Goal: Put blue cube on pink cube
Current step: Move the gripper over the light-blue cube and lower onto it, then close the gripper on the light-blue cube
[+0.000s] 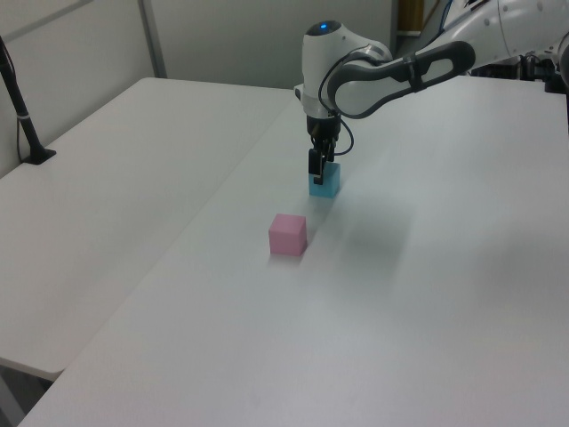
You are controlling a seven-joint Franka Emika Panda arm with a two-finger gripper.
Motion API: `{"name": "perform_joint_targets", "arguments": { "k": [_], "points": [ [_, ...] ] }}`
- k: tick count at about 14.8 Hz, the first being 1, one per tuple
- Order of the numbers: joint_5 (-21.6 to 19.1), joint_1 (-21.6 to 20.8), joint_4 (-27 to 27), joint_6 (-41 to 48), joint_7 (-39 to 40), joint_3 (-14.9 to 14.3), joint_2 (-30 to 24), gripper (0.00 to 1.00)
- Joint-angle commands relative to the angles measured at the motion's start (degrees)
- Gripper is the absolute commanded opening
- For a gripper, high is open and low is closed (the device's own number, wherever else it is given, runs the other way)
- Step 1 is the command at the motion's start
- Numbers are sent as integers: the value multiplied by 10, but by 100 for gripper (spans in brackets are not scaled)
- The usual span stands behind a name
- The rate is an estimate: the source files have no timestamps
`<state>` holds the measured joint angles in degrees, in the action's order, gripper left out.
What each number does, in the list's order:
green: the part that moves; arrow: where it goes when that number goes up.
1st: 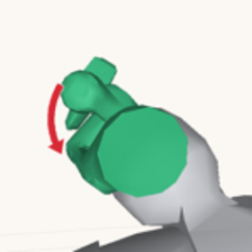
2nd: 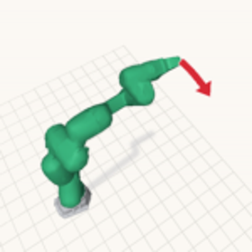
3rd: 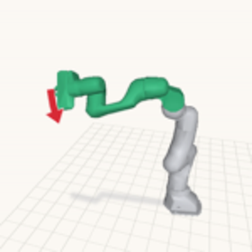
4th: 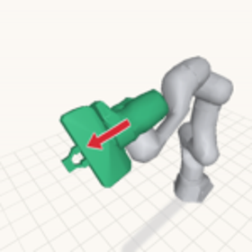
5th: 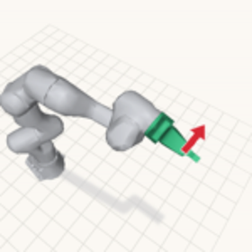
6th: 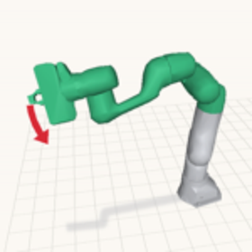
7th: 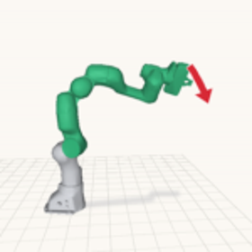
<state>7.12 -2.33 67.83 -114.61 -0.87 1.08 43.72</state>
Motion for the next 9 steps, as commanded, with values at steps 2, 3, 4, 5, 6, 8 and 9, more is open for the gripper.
{"name": "perform_joint_targets", "arguments": {
  "k": [2,3,4,5,6,8,9],
  "points": [
    [12,-14,-1,-10,6,-12,9,99],
    [17,-15,-1,-10,9,-12,10,91],
    [20,-15,-1,-10,10,-12,10,81],
    [24,-15,-1,-10,17,-12,9,70],
    [24,-15,0,-9,32,-12,9,59],
    [23,-15,0,-9,33,-12,8,54],
    [22,-15,0,-8,33,-12,6,54]
  ]
}}
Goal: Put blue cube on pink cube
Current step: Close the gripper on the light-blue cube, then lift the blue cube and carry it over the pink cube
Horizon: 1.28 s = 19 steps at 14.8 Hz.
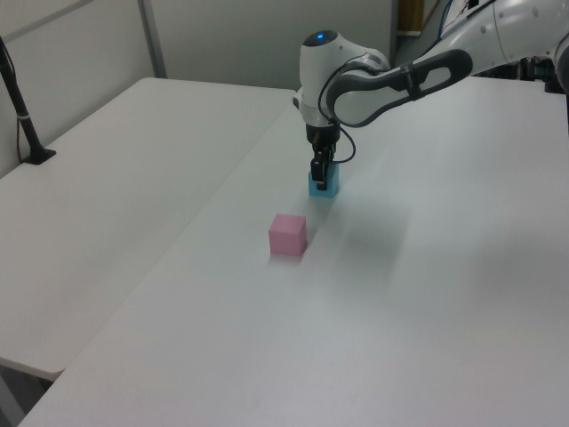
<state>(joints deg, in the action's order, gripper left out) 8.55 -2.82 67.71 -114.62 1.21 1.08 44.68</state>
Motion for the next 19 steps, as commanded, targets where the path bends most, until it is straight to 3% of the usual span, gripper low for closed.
{"name": "perform_joint_targets", "arguments": {
  "k": [1,10,14,16,19],
  "points": [
    [7,-10,1,-1,12,-13,-12,54],
    [-45,-9,0,68,9,-22,-114,59],
    [-45,-27,0,69,-6,-28,-124,64],
    [-61,-83,1,65,-23,-77,-123,64],
    [-97,-145,1,63,-29,-119,-118,64]
  ]
}}
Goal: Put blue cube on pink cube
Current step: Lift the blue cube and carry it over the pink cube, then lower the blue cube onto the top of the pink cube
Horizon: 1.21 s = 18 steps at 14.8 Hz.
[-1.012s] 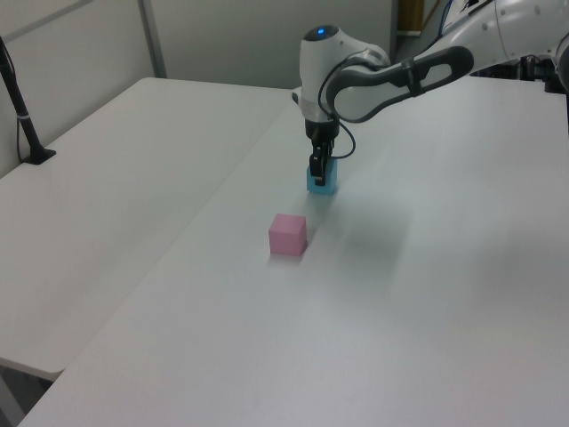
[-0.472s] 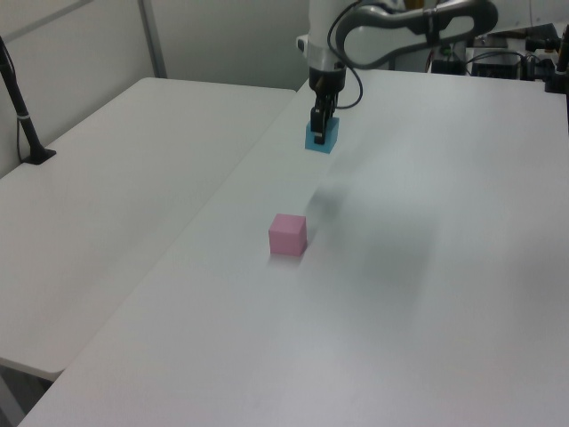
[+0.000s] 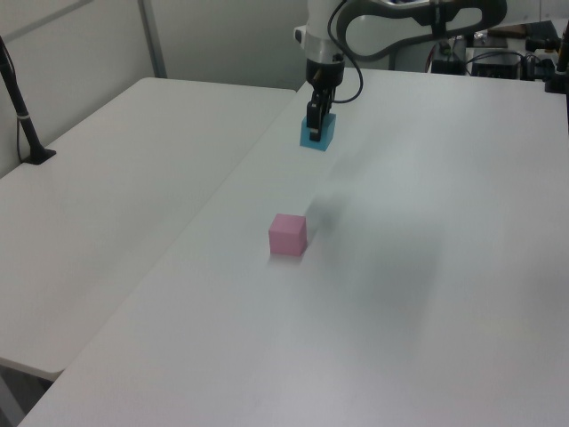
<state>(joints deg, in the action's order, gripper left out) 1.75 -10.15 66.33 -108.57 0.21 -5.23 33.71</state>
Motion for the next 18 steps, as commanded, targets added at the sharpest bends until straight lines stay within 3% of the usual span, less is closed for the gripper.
{"name": "perform_joint_targets", "arguments": {
  "k": [1,4,7,18],
  "points": [
    [-32,-89,14,2,-26,-69,-8,64],
    [-47,-156,13,-19,-52,-104,11,64],
    [-47,-178,11,-42,-77,-107,23,64],
    [-48,-185,8,-61,-92,-99,65,65]
  ]
}}
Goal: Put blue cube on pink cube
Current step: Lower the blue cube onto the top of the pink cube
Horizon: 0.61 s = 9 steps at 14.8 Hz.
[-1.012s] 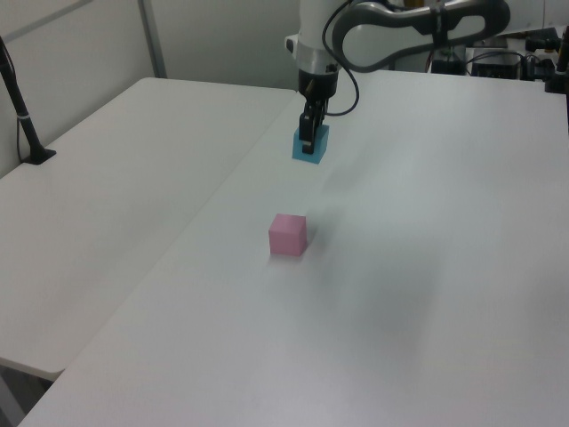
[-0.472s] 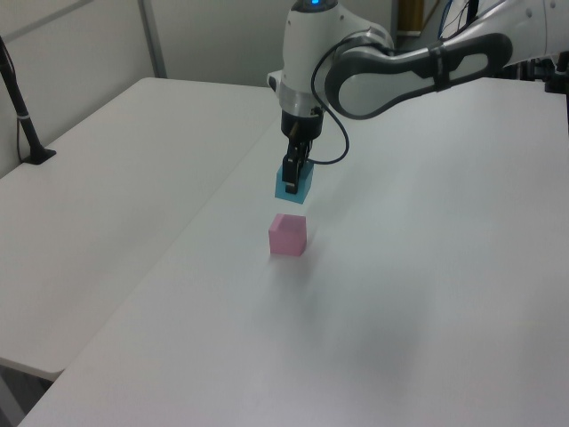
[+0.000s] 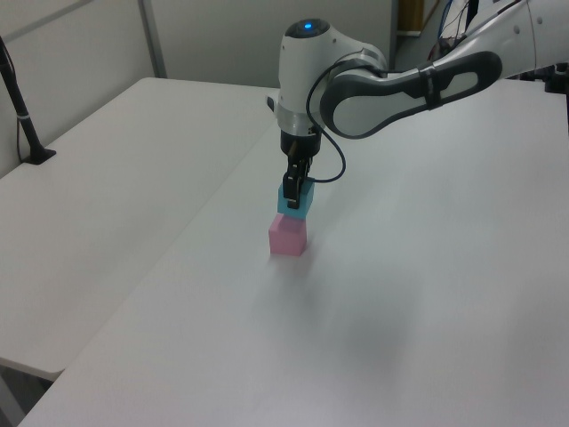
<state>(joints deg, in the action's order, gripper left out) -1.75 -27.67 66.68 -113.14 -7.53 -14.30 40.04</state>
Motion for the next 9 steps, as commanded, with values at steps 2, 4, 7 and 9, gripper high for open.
{"name": "perform_joint_targets", "arguments": {
  "k": [2,4,7,9],
  "points": [
    [-13,-10,5,-42,-26,-7,12,68],
    [-12,-12,5,-49,-28,-6,21,74],
    [-13,-16,5,-51,-28,-6,26,80],
    [-13,-17,5,-51,-39,-5,26,99]
  ]
}}
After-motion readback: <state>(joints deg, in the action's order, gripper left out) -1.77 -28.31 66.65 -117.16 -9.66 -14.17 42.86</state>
